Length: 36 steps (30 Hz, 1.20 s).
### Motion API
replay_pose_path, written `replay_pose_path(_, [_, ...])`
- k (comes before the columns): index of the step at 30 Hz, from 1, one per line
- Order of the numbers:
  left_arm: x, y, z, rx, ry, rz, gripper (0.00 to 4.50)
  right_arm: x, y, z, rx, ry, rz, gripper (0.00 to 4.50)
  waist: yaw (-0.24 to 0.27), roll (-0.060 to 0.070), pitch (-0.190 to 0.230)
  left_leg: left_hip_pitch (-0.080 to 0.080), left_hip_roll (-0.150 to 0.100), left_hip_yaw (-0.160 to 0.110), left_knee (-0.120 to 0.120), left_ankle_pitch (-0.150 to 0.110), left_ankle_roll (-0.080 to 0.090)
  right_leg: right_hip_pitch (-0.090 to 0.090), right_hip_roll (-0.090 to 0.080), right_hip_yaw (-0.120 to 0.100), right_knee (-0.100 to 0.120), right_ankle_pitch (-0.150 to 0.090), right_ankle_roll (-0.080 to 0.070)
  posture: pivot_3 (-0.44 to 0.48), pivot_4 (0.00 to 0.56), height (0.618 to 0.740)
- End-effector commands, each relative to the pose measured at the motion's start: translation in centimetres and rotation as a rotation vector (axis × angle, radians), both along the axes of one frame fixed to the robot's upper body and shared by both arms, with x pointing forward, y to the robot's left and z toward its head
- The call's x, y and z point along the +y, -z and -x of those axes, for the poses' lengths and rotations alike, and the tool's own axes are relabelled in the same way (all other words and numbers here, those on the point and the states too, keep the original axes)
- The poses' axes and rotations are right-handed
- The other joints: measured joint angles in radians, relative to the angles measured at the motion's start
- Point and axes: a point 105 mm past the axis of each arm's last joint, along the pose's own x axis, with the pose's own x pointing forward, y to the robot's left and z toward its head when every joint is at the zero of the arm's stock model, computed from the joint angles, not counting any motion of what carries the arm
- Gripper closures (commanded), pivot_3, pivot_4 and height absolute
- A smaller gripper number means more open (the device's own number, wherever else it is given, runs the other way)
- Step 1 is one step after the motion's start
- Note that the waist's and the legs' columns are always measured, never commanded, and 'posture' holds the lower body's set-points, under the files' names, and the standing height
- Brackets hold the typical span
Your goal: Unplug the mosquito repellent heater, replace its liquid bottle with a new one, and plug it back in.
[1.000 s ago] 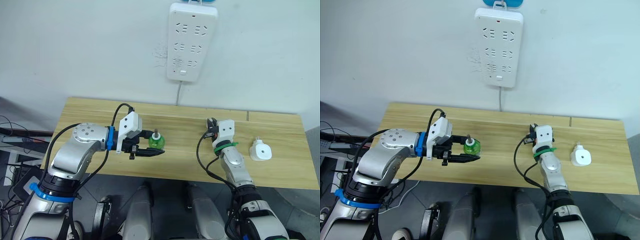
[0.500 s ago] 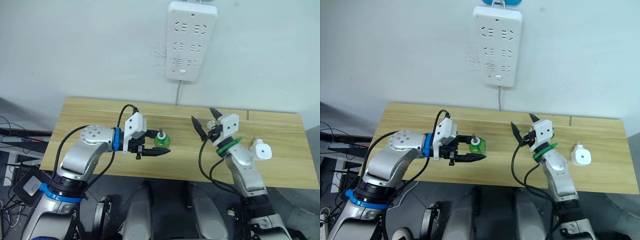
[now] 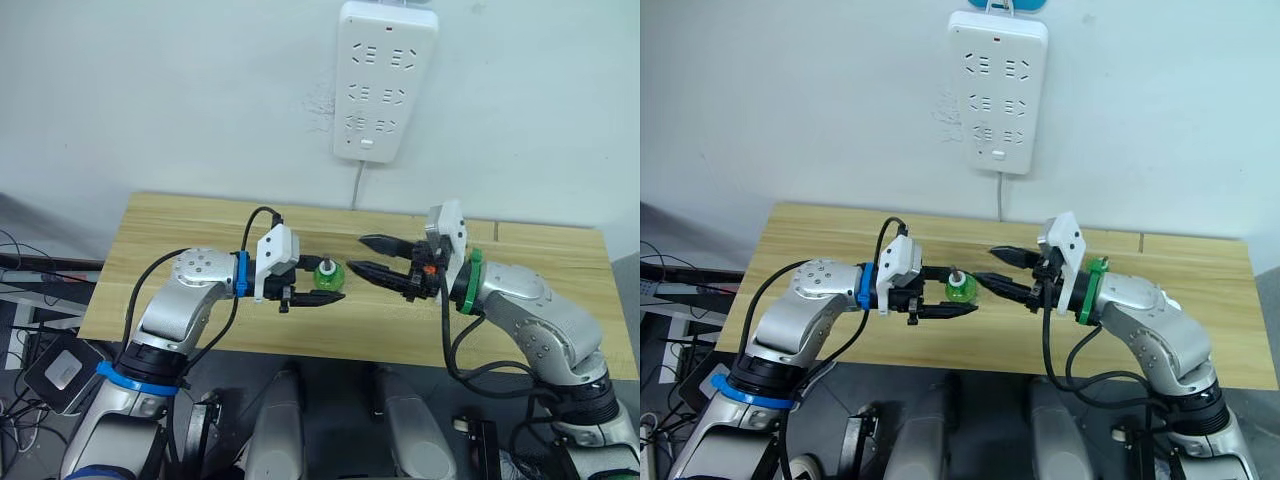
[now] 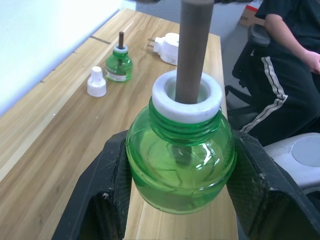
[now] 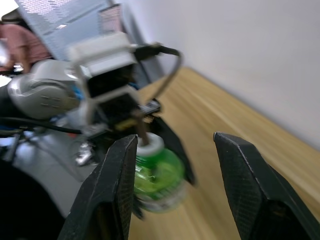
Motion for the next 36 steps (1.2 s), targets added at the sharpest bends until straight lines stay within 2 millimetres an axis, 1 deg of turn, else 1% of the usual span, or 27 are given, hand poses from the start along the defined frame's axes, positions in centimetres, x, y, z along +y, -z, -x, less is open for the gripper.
replay_pose_path(1, [-0.8, -0.5, 0.2, -0.034, 0.036, 0.01, 2.23, 1.1, -0.2, 0.2, -0.016, -0.02, 0.006, 1.98, 0.0, -0.001, -0.003, 0.0, 0.0, 0.0, 0.0, 0.0, 0.001, 0.0, 0.0, 0.0, 0.0, -0.001, 0.002, 0.0, 0.298, 0.74])
replay_pose_path(5, [-1.3, -0.7, 0.3, -0.04, 0.046, 0.021, 2.23, 1.6, 0.4, -0.3, -0.032, -0.011, 0.038, 1.98, 0.0, -0.002, -0.006, 0.0, -0.001, 0.0, 0.001, 0.0, 0.001, 0.0, -0.001, 0.0, 0.0, -0.001, 0.003, 0.004, 0.295, 0.74])
replay_pose_path(8, [-1.5, -0.7, 0.3, -0.041, 0.05, 0.025, 2.23, 1.7, 0.7, -0.3, -0.04, -0.018, 0.052, 1.98, 0.0, -0.002, -0.006, 0.0, -0.001, 0.0, 0.001, 0.0, 0.001, 0.0, -0.001, 0.0, 0.0, -0.001, 0.002, 0.001, 0.293, 0.74])
replay_pose_path(10, [-1.6, -0.7, 0.2, -0.042, 0.052, 0.027, 2.23, 1.9, 0.9, -0.3, -0.051, -0.024, 0.07, 1.98, 0.0, -0.002, -0.006, 0.0, -0.001, 0.0, 0.001, 0.001, -0.001, 0.0, -0.001, 0.0, 0.001, 0.002, -0.002, 0.001, 0.293, 0.74])
replay_pose_path(13, [-1.7, -0.8, 0.2, -0.043, 0.054, 0.029, 2.23, 2.1, 1.1, -0.3, -0.07, -0.033, 0.085, 1.98, 0.0, -0.002, -0.006, 0.0, -0.001, -0.001, 0.001, 0.002, -0.003, 0.0, 0.0, -0.001, 0.001, 0.002, -0.002, 0.001, 0.293, 0.74])
replay_pose_path(14, [-1.7, -0.8, 0.2, -0.043, 0.053, 0.03, 2.23, 2.0, 1.1, -0.3, -0.075, -0.033, 0.086, 2.36, 0.0, -0.002, -0.006, 0.0, -0.001, -0.001, 0.001, 0.002, -0.003, 0.0, 0.0, -0.001, 0.001, 0.002, -0.002, 0.001, 0.293, 0.74])
replay_pose_path(15, [-1.7, -0.8, 0.2, -0.043, 0.053, 0.03, 2.23, 2.0, 1.1, -0.3, -0.078, -0.034, 0.086, 2.58, 0.0, -0.002, -0.006, 0.0, -0.001, -0.001, 0.001, 0.002, -0.003, 0.0, 0.0, -0.001, 0.002, 0.002, -0.002, 0.001, 0.293, 0.74])
replay_pose_path(18, [-1.6, -0.8, 0.1, -0.04, 0.048, 0.033, 2.23, 1.9, 1.0, -0.3, -0.093, -0.038, 0.091, 3.5, 0.0, -0.002, -0.007, 0.0, -0.001, -0.001, 0.002, 0.002, -0.003, 0.0, 0.0, -0.001, 0.003, 0.002, -0.002, 0.0, 0.296, 0.74])
replay_pose_path(19, [-1.6, -0.8, 0.1, -0.037, 0.046, 0.036, 2.23, 1.8, 1.0, -0.3, -0.1, -0.041, 0.095, 3.63, 0.0, -0.002, -0.007, 0.0, -0.001, -0.001, 0.002, 0.002, -0.003, 0.0, 0.0, -0.001, 0.003, 0.002, -0.002, 0.0, 0.296, 0.74])
replay_pose_path(23, [-1.6, -1.0, -0.2, -0.01, 0.017, 0.072, 2.23, 1.4, 0.6, -0.2, -0.094, -0.025, 0.063, 3.63, -0.001, -0.002, -0.007, 0.0, -0.001, -0.002, 0.005, 0.002, -0.003, 0.0, -0.001, -0.002, 0.008, 0.002, -0.002, -0.004, 0.296, 0.74])
replay_pose_path(25, [-1.6, -1.2, -0.4, -0.015, 0.001, 0.087, 1.5, 1.0, 0.2, -0.7, -0.045, 0.021, 0.001, 3.63, -0.001, -0.003, -0.007, 0.0, -0.001, -0.003, 0.006, 0.002, -0.003, 0.0, -0.001, -0.002, 0.01, 0.002, -0.002, -0.004, 0.296, 0.74])
replay_pose_path(26, [-1.6, -1.3, -0.5, -0.016, -0.008, 0.1, 1.26, 0.8, 0.0, -1.0, -0.016, 0.048, -0.033, 3.63, -0.001, -0.003, -0.007, 0.0, -0.001, -0.003, 0.008, 0.002, -0.003, 0.0, 0.0, -0.002, 0.011, 0.002, -0.002, -0.004, 0.296, 0.74])
replay_pose_path(27, [-1.6, -1.9, -0.7, -0.027, -0.041, 0.142, 0.85, 0.2, -0.5, -1.6, 0.042, 0.101, -0.099, 3.63, -0.002, -0.003, -0.007, 0.0, -0.001, -0.003, 0.01, 0.002, -0.002, 0.0, 0.0, -0.002, 0.014, 0.002, -0.002, -0.011, 0.295, 0.74])
replay_pose_path(28, [-1.5, -2.4, -0.9, -0.042, -0.07, 0.182, 0.67, -0.5, -0.8, -2.2, 0.098, 0.15, -0.159, 3.63, -0.003, -0.003, -0.007, 0.0, -0.001, -0.003, 0.011, 0.002, -0.002, 0.0, 0.0, -0.002, 0.015, 0.002, -0.002, -0.015, 0.293, 0.74])
replay_pose_path(30, [-1.5, -3.3, -1.2, -0.076, -0.128, 0.252, 0.06, -1.8, -1.0, -3.0, 0.211, 0.228, -0.267, 3.63, -0.003, -0.003, -0.007, 0.0, 0.0, -0.003, 0.014, 0.001, -0.002, 0.001, 0.0, -0.002, 0.016, 0.002, -0.003, -0.014, 0.296, 0.74])
replay_pose_path(33, [-2.0, -4.6, -1.3, -0.172, -0.223, 0.345, 0.0, -3.7, -1.1, -3.9, 0.41, 0.311, -0.475, 3.63, -0.003, -0.004, -0.011, 0.0, 0.001, -0.003, 0.015, 0.002, -0.002, 0.001, 0.0, -0.001, 0.016, 0.003, -0.003, -0.015, 0.298, 0.74])
replay_pose_path(36, [-2.8, -4.9, -0.8, -0.244, -0.262, 0.382, 0.0, -4.8, -1.3, -4.4, 0.547, 0.357, -0.623, 3.63, -0.003, -0.005, -0.019, 0.0, 0.0, -0.003, 0.015, 0.002, -0.001, 0.001, -0.001, 0.0, 0.016, 0.004, -0.003, -0.009, 0.298, 0.74])
